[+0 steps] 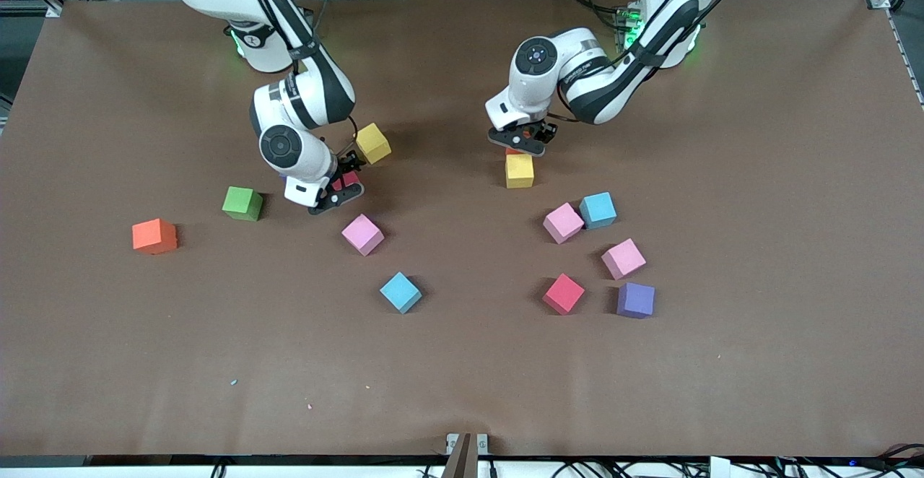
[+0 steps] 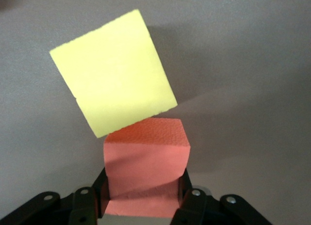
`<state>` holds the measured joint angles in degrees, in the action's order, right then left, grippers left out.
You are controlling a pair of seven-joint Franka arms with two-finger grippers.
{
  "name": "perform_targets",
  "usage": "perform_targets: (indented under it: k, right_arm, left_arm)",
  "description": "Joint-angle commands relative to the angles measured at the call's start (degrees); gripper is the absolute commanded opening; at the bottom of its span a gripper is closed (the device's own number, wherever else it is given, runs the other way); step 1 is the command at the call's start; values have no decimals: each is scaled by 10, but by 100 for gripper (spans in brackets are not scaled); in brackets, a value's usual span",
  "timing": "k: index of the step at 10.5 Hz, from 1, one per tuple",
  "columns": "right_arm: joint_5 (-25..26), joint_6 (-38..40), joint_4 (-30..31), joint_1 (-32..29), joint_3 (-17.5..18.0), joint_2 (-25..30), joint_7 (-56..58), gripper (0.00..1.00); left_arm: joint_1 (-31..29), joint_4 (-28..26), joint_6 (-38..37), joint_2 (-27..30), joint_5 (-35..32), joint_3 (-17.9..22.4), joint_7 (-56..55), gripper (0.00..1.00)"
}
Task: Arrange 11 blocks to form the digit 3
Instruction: 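Grasp and lift the orange cube and red cube with both grippers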
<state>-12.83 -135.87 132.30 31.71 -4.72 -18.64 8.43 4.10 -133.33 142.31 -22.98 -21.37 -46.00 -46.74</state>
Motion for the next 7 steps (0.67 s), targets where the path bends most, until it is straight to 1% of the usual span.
perform_targets:
  k: [1,2,3,4,5,7]
  right_arm:
    - [-16,-15,6,9,-4,-6,0,100]
    - [-17,-15,6,8,-4,-6,0,100]
    - [-25,-10,5,7,-4,-5,0,50]
    - [-32,-5,5,2,-4,1,0,14]
    - [-33,17,0,0,-5,12,4,10]
    - [-27,101,-35,-16,-8,42,13,10]
  left_arm:
    - [38,36,-9,-8,-17,3,-76,47]
    - [49,55,-32,-9,-16,1,-98,46]
    - [69,76,-48,-9,-11,1,-117,47]
    - [86,93,-52,-15,-10,1,-139,47]
    - [95,111,-52,-31,-9,1,-163,48]
    - [104,146,-53,-67,-9,1,-194,48]
